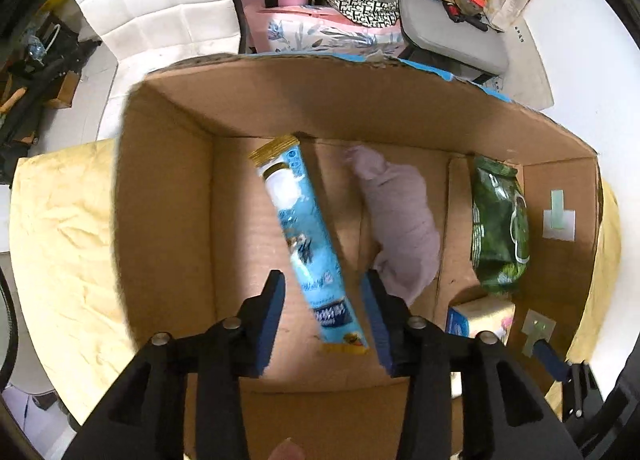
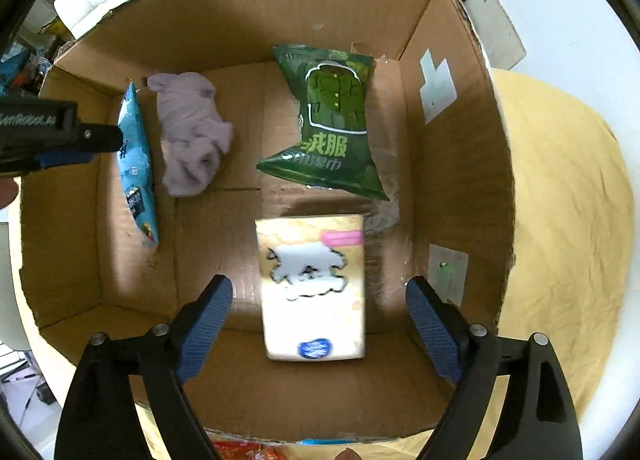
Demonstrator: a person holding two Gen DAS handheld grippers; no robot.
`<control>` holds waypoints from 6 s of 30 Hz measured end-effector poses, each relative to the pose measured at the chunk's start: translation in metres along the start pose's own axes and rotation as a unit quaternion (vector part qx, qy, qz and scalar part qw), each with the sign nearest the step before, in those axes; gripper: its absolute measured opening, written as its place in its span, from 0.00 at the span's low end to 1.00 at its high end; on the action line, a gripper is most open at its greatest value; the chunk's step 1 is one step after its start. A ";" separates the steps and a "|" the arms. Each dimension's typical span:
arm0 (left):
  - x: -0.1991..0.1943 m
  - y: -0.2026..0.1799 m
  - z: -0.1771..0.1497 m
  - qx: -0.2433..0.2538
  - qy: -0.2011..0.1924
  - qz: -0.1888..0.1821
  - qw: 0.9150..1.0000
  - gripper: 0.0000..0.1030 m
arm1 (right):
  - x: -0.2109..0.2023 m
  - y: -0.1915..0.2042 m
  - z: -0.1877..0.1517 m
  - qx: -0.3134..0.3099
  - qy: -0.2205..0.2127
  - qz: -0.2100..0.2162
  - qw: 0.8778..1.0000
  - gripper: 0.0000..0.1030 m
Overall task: Organize soft objects
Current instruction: 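Lift both tools out of the box, then grasp the red jacket bag with the left tool while the right grasps the panda bag, then carry both bags into the box and open both tools to release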
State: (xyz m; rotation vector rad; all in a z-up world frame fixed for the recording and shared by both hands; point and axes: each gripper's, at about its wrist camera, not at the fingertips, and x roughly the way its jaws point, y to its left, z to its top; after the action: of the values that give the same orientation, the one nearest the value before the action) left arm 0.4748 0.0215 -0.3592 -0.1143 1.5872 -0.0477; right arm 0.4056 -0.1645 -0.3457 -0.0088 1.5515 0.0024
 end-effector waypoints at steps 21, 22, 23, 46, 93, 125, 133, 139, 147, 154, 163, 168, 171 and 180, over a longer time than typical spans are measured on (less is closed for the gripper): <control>-0.092 0.009 -0.112 -0.007 -0.133 0.006 0.991 0.85 | -0.079 0.013 -0.057 0.005 -0.111 0.004 0.994 1.00; -0.096 0.007 -0.119 -0.004 -0.141 0.007 0.990 0.85 | -0.086 0.012 -0.061 0.005 -0.119 0.000 0.993 1.00; -0.101 0.005 -0.125 -0.002 -0.147 0.009 0.989 0.85 | -0.094 0.012 -0.066 0.005 -0.128 -0.004 0.992 1.00; -0.076 -0.047 -0.300 0.103 -0.130 0.070 0.984 0.85 | -0.081 -0.070 -0.229 0.048 -0.069 0.024 0.996 1.00; 0.080 0.046 -0.240 -0.076 0.059 -0.056 0.994 0.70 | 0.072 -0.033 -0.198 0.111 0.061 0.096 0.987 0.48; 0.116 -0.014 -0.246 -0.024 0.064 0.061 0.996 0.45 | 0.093 -0.011 -0.257 -0.008 0.104 0.024 0.994 0.45; 0.130 -0.003 -0.268 -0.029 0.058 0.067 0.996 0.45 | 0.098 -0.005 -0.252 -0.001 0.123 0.023 0.992 0.47; 0.113 -0.013 -0.275 -0.026 0.044 0.074 0.996 0.43 | 0.096 0.005 -0.257 -0.011 0.111 0.000 0.994 0.43; 0.050 -0.030 -0.289 -0.014 -0.007 0.017 1.000 0.43 | 0.049 0.002 -0.253 -0.016 0.075 0.041 0.996 0.38; -0.039 -0.039 -0.281 -0.006 -0.097 -0.010 0.995 0.43 | -0.037 0.005 -0.230 -0.031 -0.009 0.067 0.997 0.38; -0.126 -0.049 -0.250 0.002 -0.178 -0.026 0.984 0.43 | -0.105 -0.006 -0.194 -0.035 -0.093 0.082 0.992 0.37; -0.142 -0.046 -0.218 0.007 -0.194 -0.027 0.981 0.43 | -0.129 0.000 -0.159 -0.043 -0.111 0.088 0.989 0.38; -0.139 -0.038 -0.190 0.003 -0.181 -0.034 0.983 0.43 | -0.141 0.006 -0.133 -0.047 -0.115 0.089 0.988 0.37; -0.075 -0.010 -0.104 -0.014 -0.071 -0.046 0.996 0.43 | -0.085 0.034 -0.049 -0.052 -0.076 0.103 0.990 0.38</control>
State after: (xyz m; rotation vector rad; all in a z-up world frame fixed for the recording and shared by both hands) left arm 0.3721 0.0150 -0.2811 -0.2092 1.4412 -0.0876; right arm 0.3546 -0.1304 -0.2621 0.0673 1.3932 0.2428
